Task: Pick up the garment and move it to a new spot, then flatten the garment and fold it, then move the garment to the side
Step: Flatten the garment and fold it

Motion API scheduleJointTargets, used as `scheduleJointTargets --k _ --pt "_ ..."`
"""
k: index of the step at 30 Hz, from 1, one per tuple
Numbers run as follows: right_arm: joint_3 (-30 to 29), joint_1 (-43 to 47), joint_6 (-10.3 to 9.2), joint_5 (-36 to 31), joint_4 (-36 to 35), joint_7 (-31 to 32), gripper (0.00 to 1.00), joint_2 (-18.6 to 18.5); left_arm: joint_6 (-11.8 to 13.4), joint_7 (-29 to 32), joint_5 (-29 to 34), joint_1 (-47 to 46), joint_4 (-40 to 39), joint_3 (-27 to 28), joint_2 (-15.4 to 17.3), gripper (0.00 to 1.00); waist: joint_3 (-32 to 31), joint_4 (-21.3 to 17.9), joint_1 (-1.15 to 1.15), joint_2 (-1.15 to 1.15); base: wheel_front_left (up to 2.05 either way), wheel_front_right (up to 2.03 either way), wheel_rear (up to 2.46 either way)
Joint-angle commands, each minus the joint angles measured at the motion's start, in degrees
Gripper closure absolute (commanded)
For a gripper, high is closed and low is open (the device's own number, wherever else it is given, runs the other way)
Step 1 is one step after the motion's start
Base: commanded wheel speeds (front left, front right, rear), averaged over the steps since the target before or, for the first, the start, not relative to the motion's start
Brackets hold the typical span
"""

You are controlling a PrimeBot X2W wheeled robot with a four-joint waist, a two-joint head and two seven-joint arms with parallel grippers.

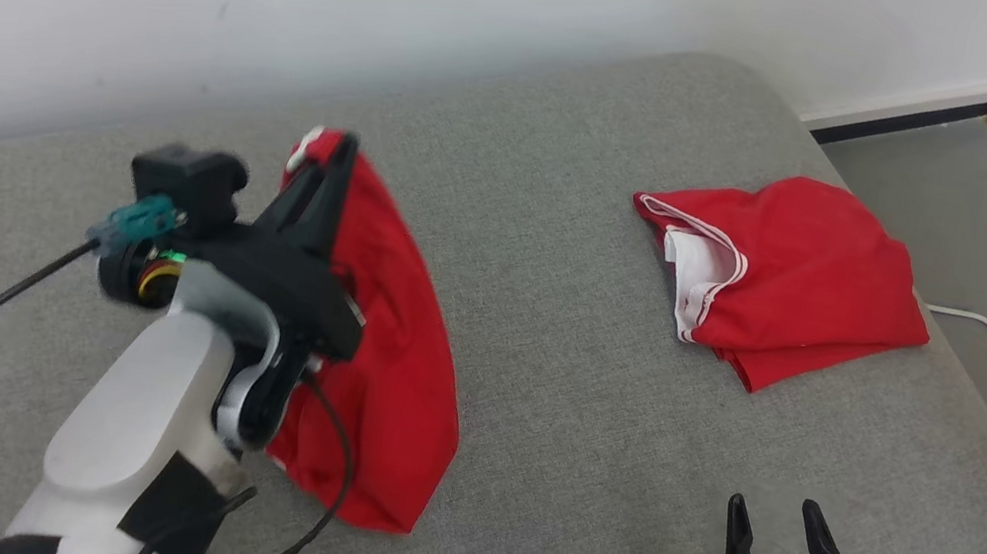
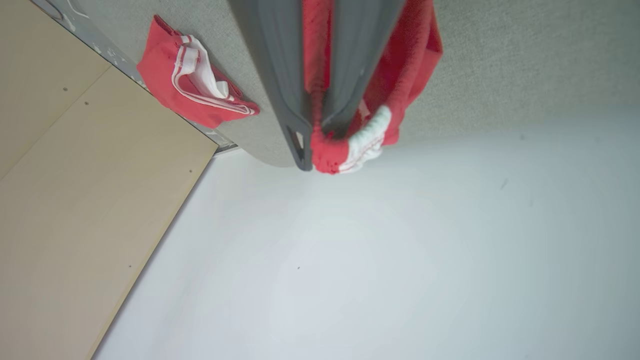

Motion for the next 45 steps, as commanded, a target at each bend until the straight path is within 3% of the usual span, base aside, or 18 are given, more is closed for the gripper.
scheduleJointTargets --k 1,8,12,23,29,36,45 --pt "0.18 -0.24 -0.16 -0.11 0.06 -0.26 0.00 0.20 -0.76 -0.99 0.41 -2.08 -2.17 -1.71 -0.32 1.00 -0.75 0.48 0.00 -0.01 0.00 0.00 0.00" --pt "-0.17 0.63 -0.16 -0.34 0.25 -0.26 0.00 0.37 -1.71 -2.48 -2.43 -5.82 -11.54 -8.29 -0.75 1.00 -1.89 1.65 0.00 -0.01 0.00 0.00 0.00" --pt "-0.62 1.10 -0.16 -0.22 -0.04 -0.26 0.00 0.40 -1.58 -0.64 -3.36 -4.22 -14.75 -11.73 0.78 1.00 -1.92 2.87 0.00 -0.01 0.00 0.00 0.00" --pt "-0.88 1.48 -0.16 -0.45 -0.75 -0.26 0.00 0.36 -1.53 9.58 -6.34 15.67 -21.16 -23.28 13.70 1.00 -1.19 10.55 0.00 -0.01 0.00 0.00 0.00" --pt "-0.75 1.08 -0.16 -0.54 -0.76 -0.27 0.00 0.21 -0.98 11.46 -4.27 21.54 -22.74 -25.81 19.95 1.00 -1.38 14.21 0.00 -0.01 0.00 0.00 0.00" --pt "-0.24 1.05 -0.16 -0.32 -0.08 -0.27 0.00 0.32 2.22 10.23 -2.92 23.38 -21.04 -24.59 22.78 1.00 -2.30 15.89 0.00 -0.01 0.00 0.00 0.00" --pt "0.23 1.30 -0.16 -0.01 0.27 -0.27 0.00 0.17 8.88 4.25 -3.44 23.26 -14.11 -19.66 22.33 1.00 -3.21 14.81 0.00 -0.01 0.00 0.00 0.00"
